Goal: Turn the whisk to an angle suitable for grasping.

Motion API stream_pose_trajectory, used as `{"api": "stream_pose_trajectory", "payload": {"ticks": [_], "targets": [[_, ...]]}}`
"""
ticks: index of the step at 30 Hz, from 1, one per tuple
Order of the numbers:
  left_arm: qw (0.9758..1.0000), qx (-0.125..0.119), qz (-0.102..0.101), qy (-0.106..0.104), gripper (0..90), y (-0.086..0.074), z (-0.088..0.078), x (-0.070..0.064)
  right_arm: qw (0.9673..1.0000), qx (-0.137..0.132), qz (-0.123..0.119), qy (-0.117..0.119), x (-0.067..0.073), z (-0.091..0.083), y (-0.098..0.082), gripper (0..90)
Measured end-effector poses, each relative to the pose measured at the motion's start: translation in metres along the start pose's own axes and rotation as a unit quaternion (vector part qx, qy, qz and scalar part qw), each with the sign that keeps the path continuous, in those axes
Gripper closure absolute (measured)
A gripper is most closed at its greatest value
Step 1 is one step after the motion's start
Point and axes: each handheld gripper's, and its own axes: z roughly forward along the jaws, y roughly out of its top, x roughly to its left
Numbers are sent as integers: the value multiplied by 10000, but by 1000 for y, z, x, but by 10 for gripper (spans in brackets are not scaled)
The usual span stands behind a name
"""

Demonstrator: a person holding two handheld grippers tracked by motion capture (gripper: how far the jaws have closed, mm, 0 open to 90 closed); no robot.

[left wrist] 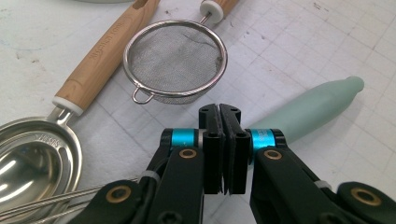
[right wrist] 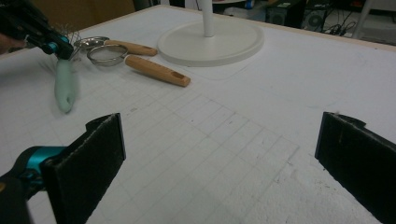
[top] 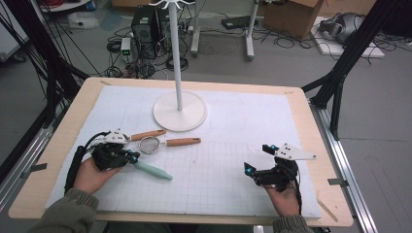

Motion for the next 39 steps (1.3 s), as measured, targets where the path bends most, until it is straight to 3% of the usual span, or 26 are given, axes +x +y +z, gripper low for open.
{"api": "stream_pose_trajectory", "payload": {"ticks": [6,13,21,27,32,39], "targets": [[9998,159,34,74,874,-4,3,0,10000,-1,11,-6,0,-1,0,2],[9998,180,-23,71,873,-11,4,-1,10000,3,10,19,0,0,0,2],[9998,143,58,98,873,-10,-1,-2,10000,-19,-30,37,1,0,1,2],[9993,-13,348,-142,873,-4,-12,-16,10000,-27,3,43,0,-1,1,2],[9975,9,598,-388,873,-4,-15,-28,10000,-23,-11,46,1,0,1,2],[9940,82,801,-746,873,-11,-7,-48,10000,-38,15,58,1,0,1,2]]}}
